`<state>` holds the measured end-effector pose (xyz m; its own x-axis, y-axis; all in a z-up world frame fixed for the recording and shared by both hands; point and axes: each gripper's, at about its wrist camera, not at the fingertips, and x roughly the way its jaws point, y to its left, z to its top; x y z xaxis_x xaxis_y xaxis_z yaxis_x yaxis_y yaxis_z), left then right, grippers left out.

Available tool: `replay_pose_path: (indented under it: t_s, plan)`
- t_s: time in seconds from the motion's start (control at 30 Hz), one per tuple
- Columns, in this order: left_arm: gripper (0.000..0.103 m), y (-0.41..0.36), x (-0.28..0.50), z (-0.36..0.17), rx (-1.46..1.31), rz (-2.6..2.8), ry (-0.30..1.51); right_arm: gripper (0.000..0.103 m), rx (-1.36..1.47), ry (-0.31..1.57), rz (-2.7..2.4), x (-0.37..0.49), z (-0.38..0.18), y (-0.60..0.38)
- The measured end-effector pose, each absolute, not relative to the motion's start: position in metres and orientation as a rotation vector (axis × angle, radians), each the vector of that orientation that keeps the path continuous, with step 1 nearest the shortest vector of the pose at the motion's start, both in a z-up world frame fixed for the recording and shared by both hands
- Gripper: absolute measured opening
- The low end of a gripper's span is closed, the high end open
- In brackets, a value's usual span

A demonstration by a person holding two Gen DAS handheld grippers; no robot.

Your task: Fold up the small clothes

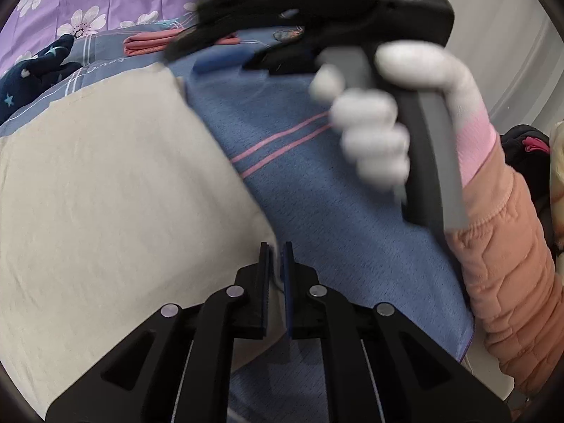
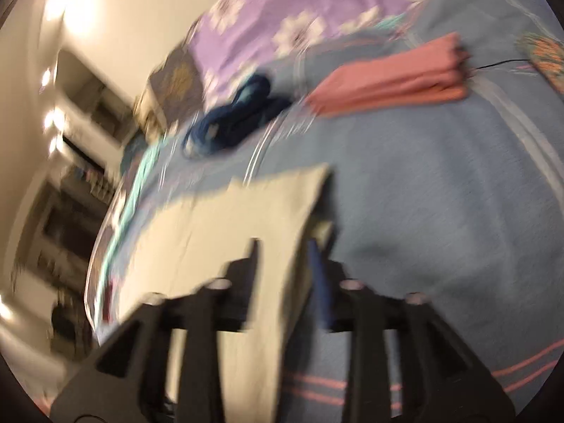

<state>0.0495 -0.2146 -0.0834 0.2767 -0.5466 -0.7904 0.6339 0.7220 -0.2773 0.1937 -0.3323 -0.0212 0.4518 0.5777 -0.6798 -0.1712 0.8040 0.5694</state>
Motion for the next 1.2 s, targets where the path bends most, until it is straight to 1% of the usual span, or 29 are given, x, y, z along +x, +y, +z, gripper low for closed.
replay_pose_path:
  t_s: [0.03, 0.07, 0.1, 0.13, 0.2, 0.3, 0.37, 0.4, 0.47, 0.63, 0.7, 0.77, 0.87, 0.9, 1.0, 1.1, 1.17, 1.2]
  plan:
    - [0.007, -0.217, 0.050, -0.084, 0.100, -0.802, 1.018, 0.044, 0.420, 1.034, 0.489, 0.195, -0.027, -0.324]
    - [0.010, -0.220, 0.049, -0.084, 0.104, -0.808, 1.021, 0.028, 0.368, 1.065, 0.448, 0.197, -0.036, -0.316]
    - [0.012, -0.222, 0.047, -0.084, 0.107, -0.818, 1.022, 0.022, 0.292, 1.076, 0.367, 0.200, -0.048, -0.309]
    - [0.013, -0.222, 0.045, -0.083, 0.108, -0.825, 1.021, 0.018, 0.240, 1.036, 0.343, 0.201, -0.050, -0.304]
    - [0.013, -0.222, 0.038, -0.082, 0.098, -0.873, 1.035, 0.017, 0.186, 0.983, 0.327, 0.200, -0.049, -0.300]
    - [0.015, -0.217, 0.027, -0.080, 0.079, -0.956, 1.053, 0.017, 0.203, 0.966, 0.274, 0.199, -0.042, -0.304]
    - [0.018, -0.212, 0.021, -0.081, 0.048, -1.006, 1.091, 0.021, 0.207, 0.952, 0.251, 0.194, -0.036, -0.308]
    - [0.019, -0.205, 0.017, -0.082, 0.037, -1.012, 1.096, 0.021, 0.219, 0.947, 0.233, 0.190, -0.031, -0.311]
    - [0.021, -0.191, 0.014, -0.081, 0.041, -0.981, 1.085, 0.021, 0.215, 0.941, 0.199, 0.180, -0.023, -0.317]
    - [0.027, -0.135, 0.018, -0.071, -0.006, -0.870, 1.041, 0.021, 0.193, 0.923, 0.325, 0.131, -0.004, -0.305]
    - [0.033, -0.106, 0.021, -0.065, -0.032, -0.791, 1.009, 0.021, 0.188, 0.923, 0.411, 0.112, -0.002, -0.290]
    - [0.037, -0.075, 0.024, -0.061, -0.066, -0.710, 0.981, 0.031, 0.199, 0.943, 0.476, 0.092, -0.007, -0.283]
    - [0.037, -0.026, 0.027, -0.059, -0.116, -0.577, 0.951, 0.033, 0.034, 1.022, 0.368, 0.075, -0.037, -0.268]
    - [0.037, -0.009, 0.027, -0.058, -0.137, -0.536, 0.941, 0.033, 0.013, 0.978, 0.368, 0.068, -0.037, -0.267]
    - [0.037, 0.052, 0.030, -0.055, -0.181, -0.382, 0.905, 0.033, 0.008, 1.003, 0.288, 0.069, -0.018, -0.261]
    - [0.037, 0.124, 0.020, -0.044, -0.246, -0.226, 0.838, 0.034, -0.041, 0.929, 0.317, 0.070, 0.015, -0.240]
    - [0.037, 0.164, 0.016, -0.043, -0.287, -0.148, 0.801, 0.040, -0.071, 0.903, 0.341, 0.071, 0.027, -0.222]
    - [0.037, 0.184, 0.013, -0.044, -0.305, -0.108, 0.785, 0.041, -0.086, 0.894, 0.362, 0.074, 0.032, -0.208]
